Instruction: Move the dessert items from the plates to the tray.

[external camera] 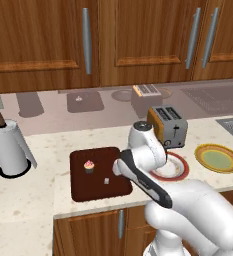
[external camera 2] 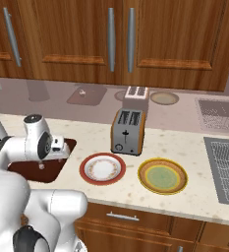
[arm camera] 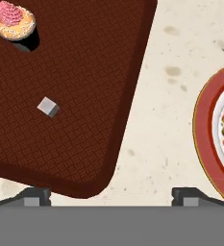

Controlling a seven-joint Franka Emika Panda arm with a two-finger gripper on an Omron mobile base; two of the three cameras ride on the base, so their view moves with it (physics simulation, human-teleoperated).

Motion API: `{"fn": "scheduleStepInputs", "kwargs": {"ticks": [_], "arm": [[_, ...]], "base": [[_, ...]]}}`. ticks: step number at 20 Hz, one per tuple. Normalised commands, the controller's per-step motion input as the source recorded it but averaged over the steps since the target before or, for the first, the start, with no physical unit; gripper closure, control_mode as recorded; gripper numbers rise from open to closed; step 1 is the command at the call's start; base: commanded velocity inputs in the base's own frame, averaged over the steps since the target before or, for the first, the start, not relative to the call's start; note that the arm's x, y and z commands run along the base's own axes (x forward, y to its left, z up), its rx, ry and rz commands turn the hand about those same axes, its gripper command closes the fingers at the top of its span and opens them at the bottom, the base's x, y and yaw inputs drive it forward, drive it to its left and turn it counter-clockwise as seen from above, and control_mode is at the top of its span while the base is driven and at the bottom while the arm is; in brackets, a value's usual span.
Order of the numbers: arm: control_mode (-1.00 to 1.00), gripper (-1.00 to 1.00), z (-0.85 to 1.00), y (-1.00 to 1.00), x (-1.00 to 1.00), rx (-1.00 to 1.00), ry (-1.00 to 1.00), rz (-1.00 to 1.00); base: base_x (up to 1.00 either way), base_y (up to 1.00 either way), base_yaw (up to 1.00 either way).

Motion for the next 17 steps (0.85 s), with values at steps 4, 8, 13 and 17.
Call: {"fn": "scheduleStepInputs", "kwargs": {"ticks": [4, 8, 13, 17], "arm": [[-1.0, -1.0, 0.27, -0.54, -0.39, 0.0, 0.0, -0.08], [-1.0, -1.0, 0.33, -0.56, -0.33, 0.0, 0.0, -0.1], [-1.0, -1.0, 0.27, -0.68, -0.32, 0.0, 0.0, -0.05], [-1.0, -1.0, 0.22, -0.68, -0.3, 0.0, 0.0, -0.04]], "base": [[0.0, 0.0, 0.0], [0.0, 0.0, 0.0], [0.0, 0.0, 0.0], [0.0, 0.0, 0.0]]}}
